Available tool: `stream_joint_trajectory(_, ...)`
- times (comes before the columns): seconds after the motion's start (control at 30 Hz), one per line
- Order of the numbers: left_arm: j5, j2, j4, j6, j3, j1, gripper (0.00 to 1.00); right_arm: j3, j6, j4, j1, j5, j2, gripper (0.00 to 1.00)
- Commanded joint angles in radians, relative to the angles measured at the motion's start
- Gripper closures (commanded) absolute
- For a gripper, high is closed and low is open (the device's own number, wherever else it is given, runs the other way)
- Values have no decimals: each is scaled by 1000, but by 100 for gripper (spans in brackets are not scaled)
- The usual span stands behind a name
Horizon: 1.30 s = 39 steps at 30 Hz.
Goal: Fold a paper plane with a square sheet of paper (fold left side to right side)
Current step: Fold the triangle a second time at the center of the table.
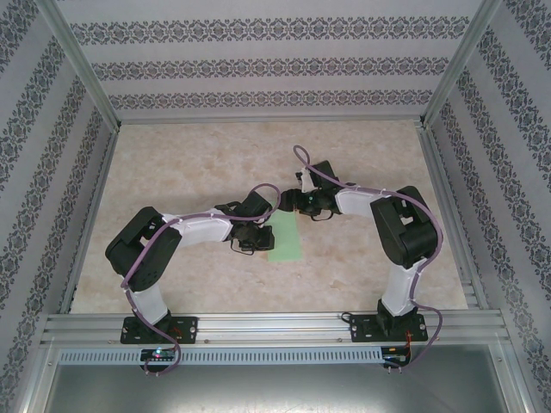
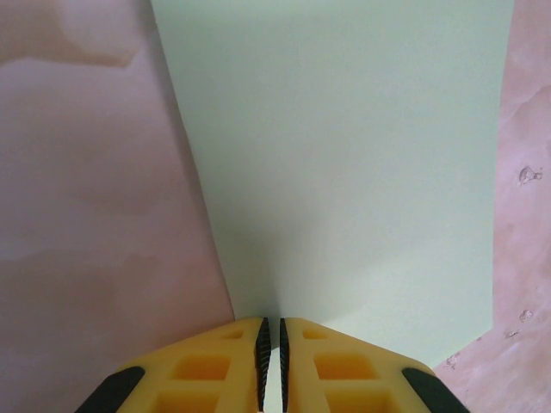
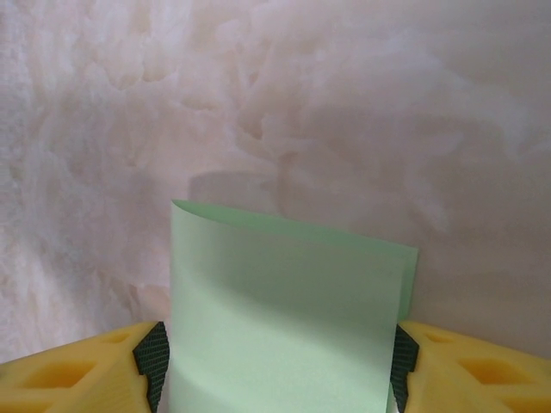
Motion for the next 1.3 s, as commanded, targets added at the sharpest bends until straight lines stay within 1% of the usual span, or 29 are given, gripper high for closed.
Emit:
stream_joint_trajectory(0.0, -32, -1, -25, -4, -12, -23, 83, -20, -11, 49, -14, -68, -1, 35)
stream_joint_trajectory(0.03, -37, -8, -27, -2, -11, -23, 83, -25, -9, 52, -16, -77, -4, 37)
stream_joint_trajectory(0.1, -46, -24, -29, 0, -6, -24, 80, -33, -14, 49, -20, -84, -11, 37)
stream_joint_trajectory(0.2, -60, -64, -36, 13, 3, -23, 73, -39, -27, 37, -22, -87, -21, 38)
stream_joint_trajectory(0.37, -112, -166, -70, 54, 14, -22, 57, -39, -7, 29, -27, -117, -32, 43)
stream_joint_trajectory(0.47, -139, -248, -49, 94, -19, -23, 53, -33, 17, 5, -28, -146, -39, 47)
stream_joint_trajectory(0.53, -202, -310, -56, 129, -39, -46, 52, -9, 8, -59, -29, -154, -41, 50)
stream_joint_trajectory(0.63, -312, -395, -90, 185, -56, -114, 49, 8, -5, -121, -28, -156, -54, 52)
stream_joint_trajectory(0.77, -386, -452, -89, 221, -79, -193, 47, 35, 3, -187, -33, -168, -57, 58)
stream_joint_trajectory(0.9, -460, -443, -74, 285, -73, -295, 43, 75, 28, -243, -33, -192, -62, 64)
stream_joint_trajectory(1.0, -502, -393, -89, 320, -33, -360, 40, 105, 46, -275, -34, -207, -64, 73)
stream_joint_trajectory(1.07, -526, -345, -114, 332, 9, -391, 39, 118, 58, -285, -34, -216, -62, 81)
stream_joint_trajectory(1.13, -550, -292, -141, 338, 51, -415, 37, 129, 74, -288, -35, -219, -57, 82)
stream_joint_trajectory(1.27, -585, -205, -171, 339, 109, -434, 33, 139, 76, -296, -36, -220, -47, 82)
